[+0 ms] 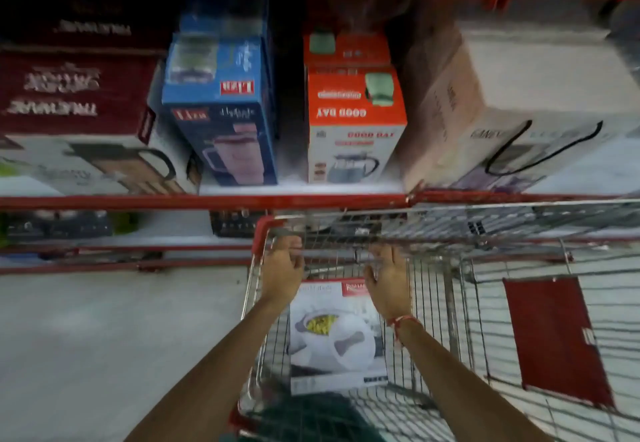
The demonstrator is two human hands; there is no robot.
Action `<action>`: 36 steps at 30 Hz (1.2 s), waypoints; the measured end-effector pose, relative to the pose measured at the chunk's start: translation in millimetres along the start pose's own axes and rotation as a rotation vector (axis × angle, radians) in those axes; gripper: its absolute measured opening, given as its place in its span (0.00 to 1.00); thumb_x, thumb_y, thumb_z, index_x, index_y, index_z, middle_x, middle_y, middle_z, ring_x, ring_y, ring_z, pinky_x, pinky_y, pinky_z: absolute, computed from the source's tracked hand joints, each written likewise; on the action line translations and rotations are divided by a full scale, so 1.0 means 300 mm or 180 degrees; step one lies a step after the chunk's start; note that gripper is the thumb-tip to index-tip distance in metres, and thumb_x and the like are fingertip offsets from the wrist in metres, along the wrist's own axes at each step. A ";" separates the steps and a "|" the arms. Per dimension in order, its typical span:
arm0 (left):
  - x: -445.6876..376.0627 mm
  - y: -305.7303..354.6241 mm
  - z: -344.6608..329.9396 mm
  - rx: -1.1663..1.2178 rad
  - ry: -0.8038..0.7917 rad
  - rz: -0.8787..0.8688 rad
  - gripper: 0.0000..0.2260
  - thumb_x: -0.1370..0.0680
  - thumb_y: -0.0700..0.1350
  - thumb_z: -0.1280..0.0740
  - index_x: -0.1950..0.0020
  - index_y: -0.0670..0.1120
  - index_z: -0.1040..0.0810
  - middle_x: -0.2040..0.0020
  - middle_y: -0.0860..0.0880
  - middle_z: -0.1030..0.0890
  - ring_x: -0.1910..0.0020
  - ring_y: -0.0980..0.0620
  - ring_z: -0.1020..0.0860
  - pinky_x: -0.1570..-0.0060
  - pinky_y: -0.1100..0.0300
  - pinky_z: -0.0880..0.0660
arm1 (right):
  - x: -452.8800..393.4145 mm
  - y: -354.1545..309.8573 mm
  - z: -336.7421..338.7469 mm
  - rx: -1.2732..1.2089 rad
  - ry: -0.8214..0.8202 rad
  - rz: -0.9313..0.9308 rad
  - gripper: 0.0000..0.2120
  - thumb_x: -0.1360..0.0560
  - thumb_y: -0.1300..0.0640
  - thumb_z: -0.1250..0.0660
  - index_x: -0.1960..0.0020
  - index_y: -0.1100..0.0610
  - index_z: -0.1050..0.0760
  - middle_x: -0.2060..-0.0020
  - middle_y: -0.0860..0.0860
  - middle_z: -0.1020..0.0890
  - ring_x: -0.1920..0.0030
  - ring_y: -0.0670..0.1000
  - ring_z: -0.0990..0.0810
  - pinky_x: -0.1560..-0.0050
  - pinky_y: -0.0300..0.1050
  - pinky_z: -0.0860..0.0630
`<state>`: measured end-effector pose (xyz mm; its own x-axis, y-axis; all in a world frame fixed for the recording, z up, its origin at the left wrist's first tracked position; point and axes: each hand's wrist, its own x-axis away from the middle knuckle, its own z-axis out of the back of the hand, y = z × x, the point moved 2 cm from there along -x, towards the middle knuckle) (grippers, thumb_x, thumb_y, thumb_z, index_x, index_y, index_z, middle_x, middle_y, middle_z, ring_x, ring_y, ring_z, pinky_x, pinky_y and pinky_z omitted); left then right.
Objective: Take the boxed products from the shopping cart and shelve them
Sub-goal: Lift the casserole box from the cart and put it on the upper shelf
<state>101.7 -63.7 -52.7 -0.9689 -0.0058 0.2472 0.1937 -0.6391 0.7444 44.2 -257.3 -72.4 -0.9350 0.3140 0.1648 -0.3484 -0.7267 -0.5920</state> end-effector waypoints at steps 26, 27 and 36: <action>0.395 -0.017 0.332 0.0561 -0.0613 0.0713 0.08 0.35 0.50 0.22 0.61 0.56 0.19 0.60 0.59 0.14 0.60 0.57 0.16 0.53 0.53 0.18 | 0.323 0.008 0.312 -0.1512 -0.0809 -0.1149 0.22 0.31 0.64 0.25 0.40 0.52 0.27 0.50 0.49 0.17 0.54 0.53 0.15 0.56 0.54 0.16; 0.402 0.006 0.362 0.0694 -0.0571 0.0702 0.09 0.35 0.49 0.22 0.58 0.54 0.19 0.60 0.58 0.14 0.60 0.58 0.16 0.52 0.52 0.18 | 0.326 -0.022 0.344 -0.1511 -0.0740 -0.1034 0.22 0.31 0.63 0.25 0.42 0.50 0.27 0.52 0.47 0.17 0.53 0.53 0.15 0.55 0.56 0.17; 0.387 0.194 0.537 0.1156 -0.0256 0.0110 0.12 0.32 0.37 0.25 0.51 0.42 0.22 0.51 0.43 0.15 0.58 0.52 0.16 0.60 0.61 0.18 | 0.314 -0.265 0.579 -0.1455 -0.0175 -0.0221 0.26 0.32 0.63 0.24 0.37 0.50 0.27 0.49 0.47 0.20 0.52 0.47 0.20 0.52 0.47 0.19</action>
<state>25.2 22.4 119.2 -0.9485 0.0470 0.3132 0.2819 -0.3250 0.9027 -27.6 -276.0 127.4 -0.9169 0.3107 0.2506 -0.3569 -0.3573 -0.8631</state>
